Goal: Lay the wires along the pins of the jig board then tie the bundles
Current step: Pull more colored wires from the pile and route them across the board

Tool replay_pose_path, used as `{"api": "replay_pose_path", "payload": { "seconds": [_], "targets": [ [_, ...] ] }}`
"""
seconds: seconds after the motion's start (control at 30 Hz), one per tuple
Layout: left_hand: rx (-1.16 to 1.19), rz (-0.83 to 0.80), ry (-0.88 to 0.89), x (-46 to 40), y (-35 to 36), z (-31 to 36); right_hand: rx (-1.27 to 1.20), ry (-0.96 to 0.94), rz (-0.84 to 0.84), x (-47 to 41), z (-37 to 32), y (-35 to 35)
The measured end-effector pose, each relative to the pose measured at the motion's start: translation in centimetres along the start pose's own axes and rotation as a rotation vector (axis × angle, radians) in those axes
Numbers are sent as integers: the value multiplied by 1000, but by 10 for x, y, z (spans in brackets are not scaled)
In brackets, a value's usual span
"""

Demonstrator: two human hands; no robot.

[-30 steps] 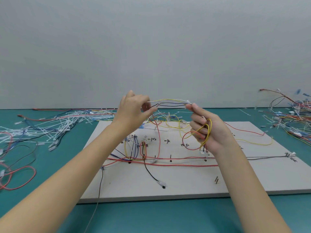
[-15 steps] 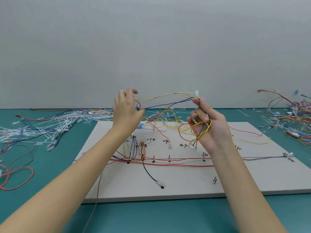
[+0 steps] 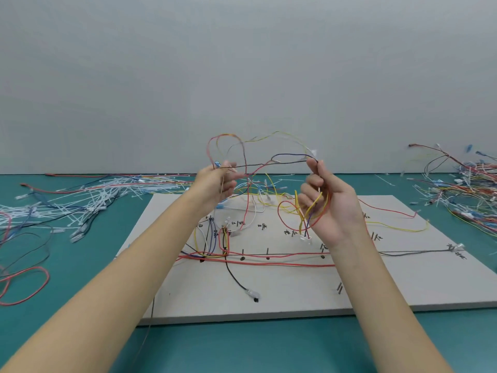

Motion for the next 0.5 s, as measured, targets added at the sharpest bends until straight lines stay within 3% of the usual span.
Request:
{"api": "replay_pose_path", "payload": {
  "seconds": [0.1, 0.17, 0.5],
  "targets": [
    [365, 63, -74, -3, -18, 2, -46, -12, 47, 0, -10, -10],
    [490, 105, -96, -6, -35, 0, -66, -27, 71, -1, -18, -18],
    [244, 225, 5, -24, -55, -17, -108, -88, 64, 1, -18, -22]
  ]
}}
Point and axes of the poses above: each hand's wrist, its own x-axis away from the middle knuckle, its own y-axis out of the palm, z = x × y, the point moved 2 cm from there along -x, towards the middle knuckle, and after that the axes turned 6 degrees about y, right-handed, at the moved point
